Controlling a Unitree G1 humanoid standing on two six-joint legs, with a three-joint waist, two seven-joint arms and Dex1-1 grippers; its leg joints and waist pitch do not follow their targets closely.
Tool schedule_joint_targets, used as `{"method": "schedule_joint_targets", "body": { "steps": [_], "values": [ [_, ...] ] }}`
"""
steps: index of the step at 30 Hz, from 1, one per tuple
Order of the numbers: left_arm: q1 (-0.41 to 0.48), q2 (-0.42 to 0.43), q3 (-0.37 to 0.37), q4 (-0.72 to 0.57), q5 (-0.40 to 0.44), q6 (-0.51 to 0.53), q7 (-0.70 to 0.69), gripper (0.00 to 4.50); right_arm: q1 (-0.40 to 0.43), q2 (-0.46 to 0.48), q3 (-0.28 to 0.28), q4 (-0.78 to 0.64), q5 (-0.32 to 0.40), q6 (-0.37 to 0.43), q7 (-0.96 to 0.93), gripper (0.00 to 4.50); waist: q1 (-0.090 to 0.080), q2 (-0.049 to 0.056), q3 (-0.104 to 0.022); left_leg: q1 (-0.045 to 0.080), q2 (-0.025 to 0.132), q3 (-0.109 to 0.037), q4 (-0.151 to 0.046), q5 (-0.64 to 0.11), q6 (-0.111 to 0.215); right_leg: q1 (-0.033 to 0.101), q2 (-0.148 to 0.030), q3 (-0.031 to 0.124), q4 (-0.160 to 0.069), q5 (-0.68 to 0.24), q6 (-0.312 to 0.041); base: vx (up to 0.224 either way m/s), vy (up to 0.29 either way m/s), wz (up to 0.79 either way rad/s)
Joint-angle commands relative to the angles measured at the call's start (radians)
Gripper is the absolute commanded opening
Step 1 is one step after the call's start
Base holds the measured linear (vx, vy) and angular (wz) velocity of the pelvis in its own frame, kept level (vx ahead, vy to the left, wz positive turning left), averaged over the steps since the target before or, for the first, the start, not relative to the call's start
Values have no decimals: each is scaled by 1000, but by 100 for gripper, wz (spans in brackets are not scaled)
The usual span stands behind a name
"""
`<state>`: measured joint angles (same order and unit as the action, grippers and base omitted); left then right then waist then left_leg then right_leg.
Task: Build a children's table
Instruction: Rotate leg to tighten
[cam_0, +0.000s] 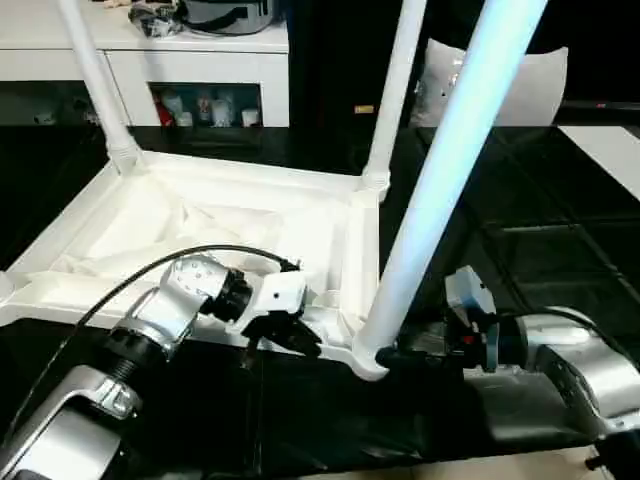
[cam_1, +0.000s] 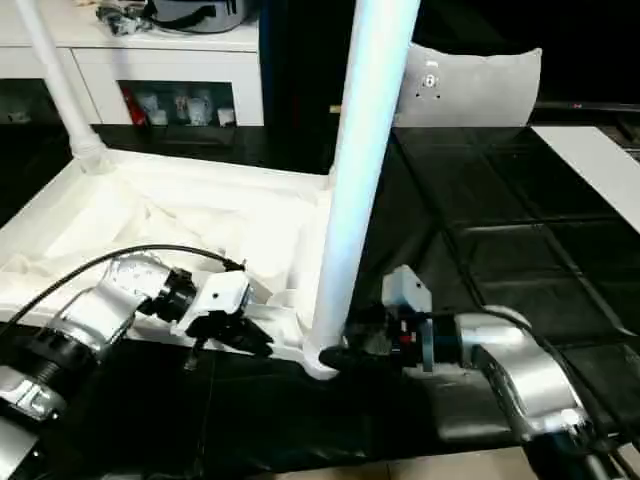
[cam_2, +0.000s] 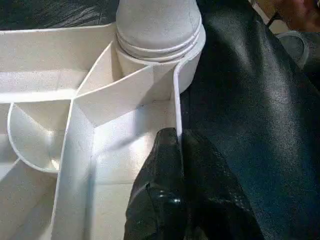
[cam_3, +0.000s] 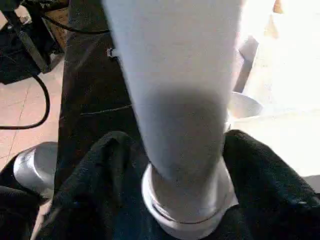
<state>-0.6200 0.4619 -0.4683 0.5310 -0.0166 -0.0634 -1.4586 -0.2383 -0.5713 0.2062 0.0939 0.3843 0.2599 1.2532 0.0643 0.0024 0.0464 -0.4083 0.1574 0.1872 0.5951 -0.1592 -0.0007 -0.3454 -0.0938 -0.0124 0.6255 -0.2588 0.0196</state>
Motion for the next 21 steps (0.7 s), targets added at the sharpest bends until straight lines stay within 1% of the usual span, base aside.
{"method": "schedule_joint_targets", "body": {
  "steps": [1, 3, 5, 8, 11, 12, 13, 17, 20, 21],
  "values": [
    [-6, 2, -40, 0, 35, -18, -43, 0, -18, -3, 8, 15, -11, -10, 12, 283, -3, -7, -61, 43, 75, -22, -73, -211, 49, 8, -56, 17, -63, 28, -302, 0, 0, 0],
    [-3, 5, -39, -5, 35, -18, -47, 0, -26, 3, 11, 24, -14, -11, 11, 257, -3, -6, -61, 43, 75, -21, -74, -209, 51, 7, -55, 17, -64, 27, -301, 0, 0, 0],
    [0, 8, -40, -8, 35, -18, -49, 0, -30, 8, 14, 28, -16, -11, 13, 252, -4, -7, -60, 43, 75, -20, -74, -215, 50, 6, -56, 17, -64, 15, -301, 0, 0, 0],
    [2, 12, -40, -8, 35, -18, -50, 0, -33, 16, 20, 28, -17, -11, 19, 214, -3, -7, -60, 42, 76, -18, -74, -215, 47, 6, -56, 18, -65, 4, -296, 0, 0, 0],
    [2, 11, -37, -4, 37, -16, -47, 0, -31, 21, 23, 28, -21, -14, 20, 201, -3, -7, -59, 43, 77, -15, -75, -225, 36, 4, -55, 18, -66, -12, -289, 0, 0, 0],
    [4, 12, -36, -3, 37, -14, -45, 0, -28, 23, 25, 22, -22, -14, 18, 195, -2, -3, -59, 44, 77, -15, -75, -228, 33, 3, -56, 18, -67, -15, -288, 0, 0, 0],
    [5, 13, -35, -3, 37, -13, -44, 0, -26, 24, 27, 18, -23, -13, 17, 192, -4, -5, -58, 44, 77, -15, -76, -236, 28, 3, -55, 19, -68, -24, -286, 0, 0, 0],
    [12, 15, -34, -10, 36, -1, -41, 0, -18, 26, 32, 2, -21, -4, 16, 190, -4, -3, -58, 45, 78, -15, -78, -249, 16, 2, -54, 20, -69, -36, -282, 0, 0, 0],
    [17, 8, -25, -18, 31, 29, -20, 0, -9, 26, 28, -8, -21, 9, 4, 190, -5, -3, -57, 46, 79, -15, -79, -254, 13, 1, -54, 20, -69, -36, -284, 0, 0, 0],
    [19, 3, -18, -27, 31, 58, 2, 0, -1, 29, 24, -18, -18, 23, -10, 189, -5, -2, -57, 46, 78, -14, -80, -257, 12, 1, -53, 20, -69, -38, -284, 0, 0, 0]
  ]
}}
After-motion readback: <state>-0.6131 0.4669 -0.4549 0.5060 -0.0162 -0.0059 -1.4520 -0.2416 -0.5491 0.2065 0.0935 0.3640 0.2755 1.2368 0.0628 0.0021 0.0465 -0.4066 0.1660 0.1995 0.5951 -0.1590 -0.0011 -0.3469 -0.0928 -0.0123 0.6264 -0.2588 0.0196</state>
